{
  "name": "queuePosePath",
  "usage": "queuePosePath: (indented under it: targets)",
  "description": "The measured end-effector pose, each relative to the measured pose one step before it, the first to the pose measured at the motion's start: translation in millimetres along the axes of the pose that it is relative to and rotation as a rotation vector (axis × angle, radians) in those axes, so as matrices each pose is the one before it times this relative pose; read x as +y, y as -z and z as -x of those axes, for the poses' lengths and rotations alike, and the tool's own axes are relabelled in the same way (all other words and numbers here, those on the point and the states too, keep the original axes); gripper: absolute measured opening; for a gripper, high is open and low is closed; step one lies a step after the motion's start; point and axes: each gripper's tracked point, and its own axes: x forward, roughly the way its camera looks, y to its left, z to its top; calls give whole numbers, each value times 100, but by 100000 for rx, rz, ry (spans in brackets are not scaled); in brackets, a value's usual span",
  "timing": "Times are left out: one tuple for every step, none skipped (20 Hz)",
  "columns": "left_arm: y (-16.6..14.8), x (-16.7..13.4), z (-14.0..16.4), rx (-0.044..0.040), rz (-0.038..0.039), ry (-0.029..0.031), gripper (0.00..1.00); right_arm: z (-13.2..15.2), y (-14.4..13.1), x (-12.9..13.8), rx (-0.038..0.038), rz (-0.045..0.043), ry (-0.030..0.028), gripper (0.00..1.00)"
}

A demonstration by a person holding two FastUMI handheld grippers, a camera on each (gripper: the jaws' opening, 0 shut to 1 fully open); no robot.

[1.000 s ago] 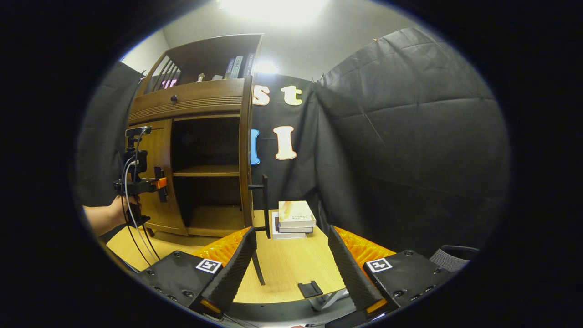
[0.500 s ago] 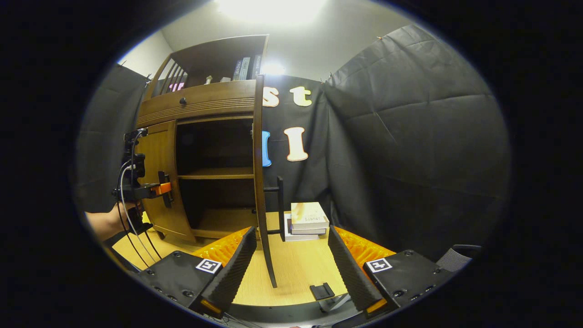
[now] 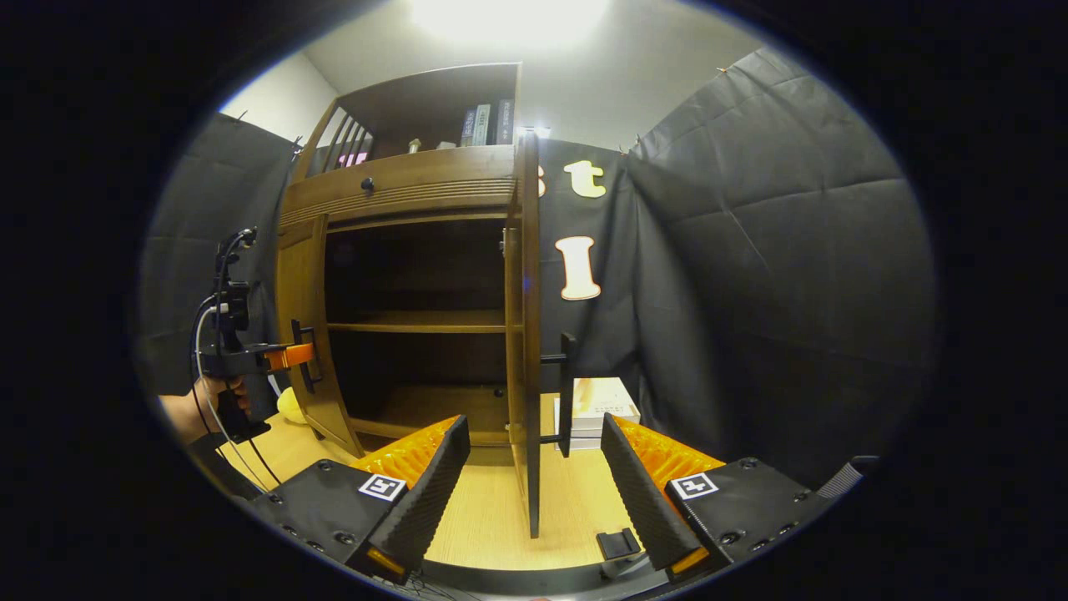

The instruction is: Open the right door of the double-door shoe cabinet with the right hand, and open the left door with the left hand.

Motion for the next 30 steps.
queuePosePath:
  targets:
    - [21,319,534,258,409,-359,18,-254,37,333,92,-94,-1050,99]
    - [27,409,614,121,228,-270,19,-194,-82,416,-201,-141,-1079,96]
    - [-113,507,616,166,157,-388,19,-241,-101,487,-297,-39,-1151,99]
    - [123,275,500,129,52,-394,19,-171,-58,345,-177,41,-953,96]
    - [-91,485,645,61,102,-457,19,-247,31,444,-13,113,-1043,99]
    - [100,374,549,209,116,-434,19,-231,9,361,-162,111,-1044,99]
    - [-28,400,508,32,40,-395,16,-108,95,405,22,149,-1010,99]
    - [-1,400,428,139,-97,-411,13,-176,31,376,43,58,-1084,99]
    - [-40,560,450,34,-24,-422,13,-132,71,352,88,-35,-925,96]
    - [44,302,406,105,98,-358,13,-194,-44,402,-165,-165,-1047,99]
    - [39,381,388,33,130,-408,13,-194,-7,482,-22,-135,-1014,99]
    - [39,530,331,-100,186,-412,13,-91,-87,454,-54,9,-1052,99]
    - [46,336,352,39,91,-332,12,-190,-113,436,-338,271,-940,99]
    - [8,386,438,1,136,-548,12,-81,-174,428,-311,498,-876,99]
    - [-20,520,412,68,225,-655,12,-44,-87,385,-394,552,-812,99]
    - [44,559,466,46,635,-638,12,-78,-75,365,-161,524,-702,99]
    - [-208,677,565,-33,835,-679,12,-41,50,329,89,282,-660,99]
    - [61,544,344,-122,367,-571,12,-33,34,329,-60,-20,-778,99]
    - [83,542,262,-140,-529,-631,17,-207,12,456,51,-78,-868,99]
    - [-59,551,363,-235,-1182,-715,14,-110,62,465,128,-62,-824,99]
    - [-57,554,239,-286,-1496,-761,17,-166,38,498,76,57,-837,99]
    - [88,441,130,-99,-862,-747,17,-144,-81,511,-108,283,-998,99]
    - [27,525,61,178,-147,-639,14,-223,-124,526,-164,499,-883,99]
    - [-124,510,67,213,424,-623,11,-161,-98,482,-303,537,-925,99]
    - [5,556,45,494,438,-701,11,-116,-14,519,-197,529,-818,99]
    - [147,306,20,371,330,-790,11,-197,-127,386,-212,428,-703,99]
    - [141,779,26,600,241,-894,11,-136,6,400,-172,380,-531,99]
    - [259,714,115,552,302,-733,12,-103,-50,254,-225,211,-338,96]
    - [255,689,-9,392,362,-622,12,-197,-80,288,-127,22,-245,99]
    - [220,532,25,118,205,-552,12,-173,-34,257,-15,-86,-162,99]
